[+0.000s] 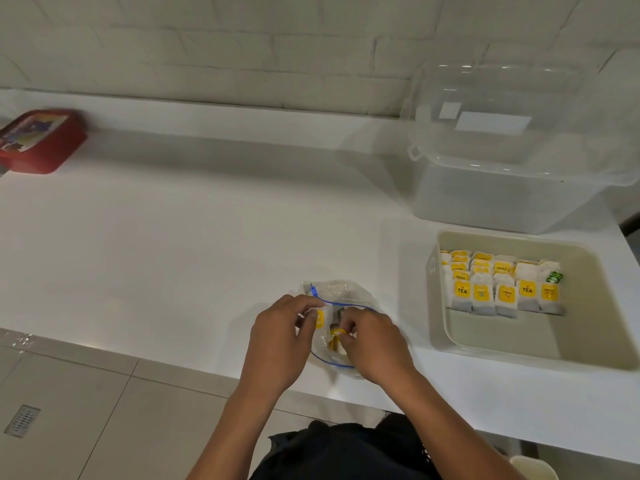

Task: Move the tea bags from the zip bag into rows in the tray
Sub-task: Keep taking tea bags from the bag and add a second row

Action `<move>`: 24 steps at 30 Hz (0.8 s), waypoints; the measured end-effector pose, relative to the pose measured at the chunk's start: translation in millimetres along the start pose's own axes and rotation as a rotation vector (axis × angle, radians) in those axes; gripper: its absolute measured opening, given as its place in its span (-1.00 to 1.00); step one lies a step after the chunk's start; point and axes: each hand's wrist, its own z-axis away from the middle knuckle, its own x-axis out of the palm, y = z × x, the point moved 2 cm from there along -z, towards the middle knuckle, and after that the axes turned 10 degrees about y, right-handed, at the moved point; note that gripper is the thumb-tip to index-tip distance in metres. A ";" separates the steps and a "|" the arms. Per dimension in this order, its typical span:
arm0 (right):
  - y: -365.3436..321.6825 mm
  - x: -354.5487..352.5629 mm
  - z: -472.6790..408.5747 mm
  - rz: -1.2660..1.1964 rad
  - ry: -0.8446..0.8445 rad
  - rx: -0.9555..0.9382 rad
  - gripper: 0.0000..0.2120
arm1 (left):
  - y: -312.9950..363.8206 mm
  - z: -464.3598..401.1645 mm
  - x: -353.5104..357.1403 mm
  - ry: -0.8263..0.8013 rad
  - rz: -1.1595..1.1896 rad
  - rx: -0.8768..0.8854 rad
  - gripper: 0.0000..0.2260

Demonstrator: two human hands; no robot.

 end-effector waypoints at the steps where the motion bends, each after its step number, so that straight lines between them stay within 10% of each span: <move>1: 1.2 -3.4 0.1 -0.029 -0.005 0.011 -0.95 | 0.6 -0.2 -1.0 0.006 0.012 -0.002 -0.78; 24: -2.0 -42.2 23.2 -0.990 -0.184 0.428 -0.93 | 17.9 17.3 2.4 -0.123 0.081 0.004 -0.77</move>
